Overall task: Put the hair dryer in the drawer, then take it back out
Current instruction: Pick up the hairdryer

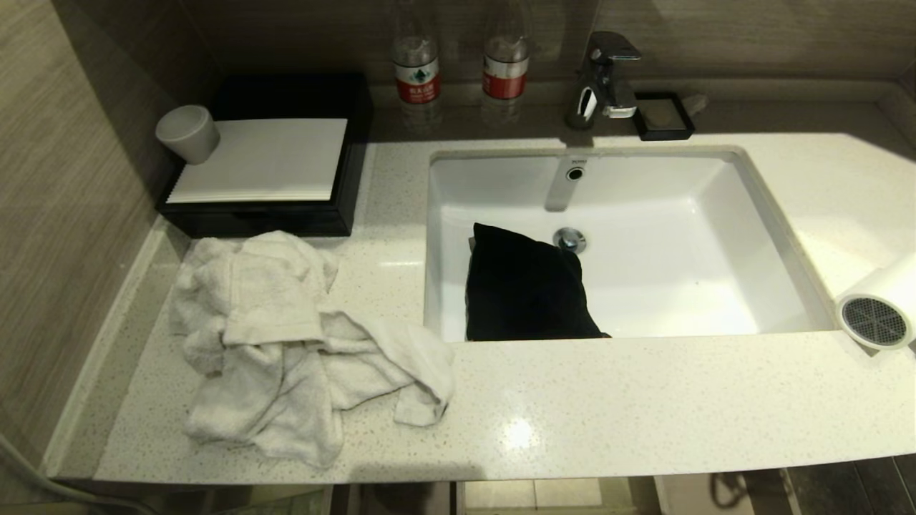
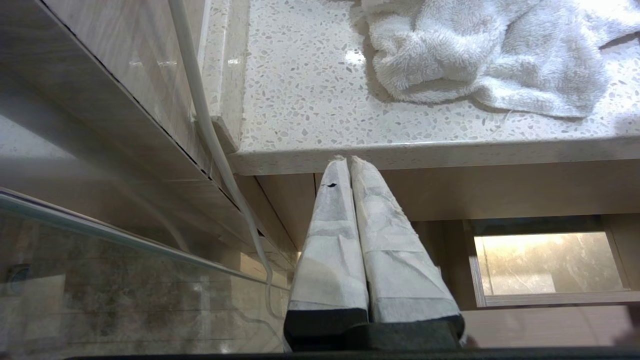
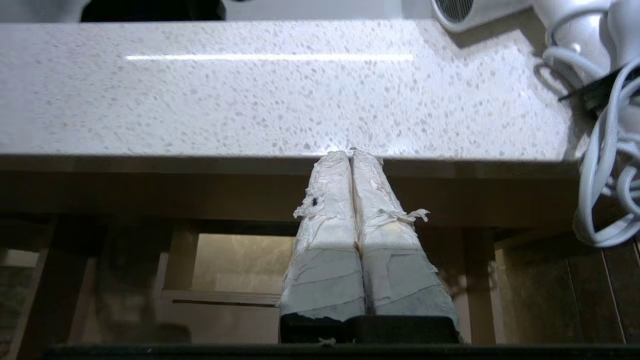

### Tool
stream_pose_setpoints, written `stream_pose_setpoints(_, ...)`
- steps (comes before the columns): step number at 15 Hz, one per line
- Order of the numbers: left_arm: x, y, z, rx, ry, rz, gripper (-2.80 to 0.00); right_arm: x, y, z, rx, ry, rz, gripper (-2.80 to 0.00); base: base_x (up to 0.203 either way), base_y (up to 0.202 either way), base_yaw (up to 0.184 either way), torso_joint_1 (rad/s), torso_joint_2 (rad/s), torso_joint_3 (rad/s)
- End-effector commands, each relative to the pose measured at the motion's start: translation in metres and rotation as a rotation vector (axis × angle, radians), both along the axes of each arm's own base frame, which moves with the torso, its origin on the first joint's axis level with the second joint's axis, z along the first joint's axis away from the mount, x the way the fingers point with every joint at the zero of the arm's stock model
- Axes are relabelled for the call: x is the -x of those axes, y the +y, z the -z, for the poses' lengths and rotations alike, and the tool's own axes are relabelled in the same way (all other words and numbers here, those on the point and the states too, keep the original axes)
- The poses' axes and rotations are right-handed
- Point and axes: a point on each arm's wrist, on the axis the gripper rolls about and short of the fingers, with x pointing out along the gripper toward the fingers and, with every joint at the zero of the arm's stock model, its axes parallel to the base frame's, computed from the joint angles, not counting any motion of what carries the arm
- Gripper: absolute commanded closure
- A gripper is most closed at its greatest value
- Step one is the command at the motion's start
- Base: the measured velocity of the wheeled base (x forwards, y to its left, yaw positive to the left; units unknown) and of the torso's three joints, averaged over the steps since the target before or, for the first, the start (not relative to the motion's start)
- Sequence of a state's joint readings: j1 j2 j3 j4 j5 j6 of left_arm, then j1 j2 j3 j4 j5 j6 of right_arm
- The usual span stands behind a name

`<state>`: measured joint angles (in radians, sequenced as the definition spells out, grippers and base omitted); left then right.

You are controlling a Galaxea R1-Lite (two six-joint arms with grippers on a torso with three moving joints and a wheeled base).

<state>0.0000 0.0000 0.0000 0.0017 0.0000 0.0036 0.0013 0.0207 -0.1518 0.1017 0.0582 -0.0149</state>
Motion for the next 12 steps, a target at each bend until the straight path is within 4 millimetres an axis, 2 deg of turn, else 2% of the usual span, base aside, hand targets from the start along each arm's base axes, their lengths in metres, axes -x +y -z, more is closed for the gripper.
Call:
stream_pose_setpoints(1, 0.000, 0.000, 0.000, -0.001, 0.000, 0.000, 0.00, 0.011, 0.000, -0.035, 0.003, 0.016, -0.015, 0.00, 0.000, 0.000, 0.000, 0.000, 0.00, 0.000)
stream_pose_setpoints(3, 0.000, 0.000, 0.000, -0.001, 0.000, 0.000, 0.00, 0.012, 0.000, -0.062, 0.007, 0.080, -0.012, 0.00, 0.000, 0.000, 0.000, 0.000, 0.00, 0.000)
stream_pose_setpoints(5, 0.000, 0.000, 0.000, 0.001, 0.000, 0.000, 0.00, 0.000, -0.001, -0.092, 0.034, 0.169, 0.027, 0.00, 0.000, 0.000, 0.000, 0.000, 0.00, 0.000)
stream_pose_setpoints(7, 0.000, 0.000, 0.000, -0.001, 0.001, 0.000, 0.00, -0.011, -0.003, -0.132, 0.066, 0.259, 0.091, 0.00, 0.000, 0.000, 0.000, 0.000, 0.00, 0.000)
stream_pose_setpoints(8, 0.000, 0.000, 0.000, 0.001, 0.000, 0.000, 0.00, -0.020, -0.004, -0.144, 0.082, 0.315, 0.121, 0.00, 0.000, 0.000, 0.000, 0.000, 0.00, 0.000)
stream_pose_setpoints(10, 0.000, 0.000, 0.000, 0.000, 0.000, 0.000, 0.00, -0.051, -0.004, -0.163, 0.113, 0.433, 0.177, 0.00, 0.000, 0.000, 0.000, 0.000, 0.00, 0.000)
stream_pose_setpoints(12, 0.000, 0.000, 0.000, 0.001, 0.000, 0.000, 0.00, -0.079, -0.004, -0.169, 0.149, 0.537, 0.196, 0.00, 0.000, 0.000, 0.000, 0.000, 0.00, 0.000)
